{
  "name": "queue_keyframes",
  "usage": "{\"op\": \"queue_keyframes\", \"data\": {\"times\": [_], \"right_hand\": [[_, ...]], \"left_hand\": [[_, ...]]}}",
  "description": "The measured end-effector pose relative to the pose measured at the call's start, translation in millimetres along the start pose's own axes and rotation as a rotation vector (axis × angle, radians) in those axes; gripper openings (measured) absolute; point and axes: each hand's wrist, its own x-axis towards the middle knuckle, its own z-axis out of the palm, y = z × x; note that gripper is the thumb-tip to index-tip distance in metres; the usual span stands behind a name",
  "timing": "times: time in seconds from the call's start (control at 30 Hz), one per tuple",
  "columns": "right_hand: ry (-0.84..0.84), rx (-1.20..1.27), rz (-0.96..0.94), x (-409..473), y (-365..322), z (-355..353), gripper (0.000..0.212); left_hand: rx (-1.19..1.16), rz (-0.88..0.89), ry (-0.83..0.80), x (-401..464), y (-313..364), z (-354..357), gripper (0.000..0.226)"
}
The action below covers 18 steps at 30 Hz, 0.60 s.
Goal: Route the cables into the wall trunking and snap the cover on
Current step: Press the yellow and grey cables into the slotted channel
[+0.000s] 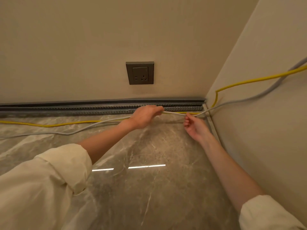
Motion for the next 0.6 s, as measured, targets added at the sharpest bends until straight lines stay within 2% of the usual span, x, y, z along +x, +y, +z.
{"op": "queue_keyframes", "data": {"times": [0.17,0.33,0.47,0.6], "right_hand": [[-0.015,-0.09,-0.038,13.2,-9.3,-0.4,0.015],[0.024,-0.102,-0.129,21.3,-25.5,10.9,0.016],[0.101,-0.183,-0.217,24.6,-38.1,16.9,0.019],[0.26,-0.408,-0.303,30.8,-39.4,16.8,0.021]], "left_hand": [[-0.007,-0.055,-0.058,8.4,-16.5,-7.9,0.024],[0.078,-0.083,-0.033,21.0,-25.4,-8.3,0.047],[0.103,-0.114,-0.022,34.3,-29.0,-4.6,0.044],[0.183,-0.141,-0.057,37.1,-27.4,-0.7,0.036]]}}
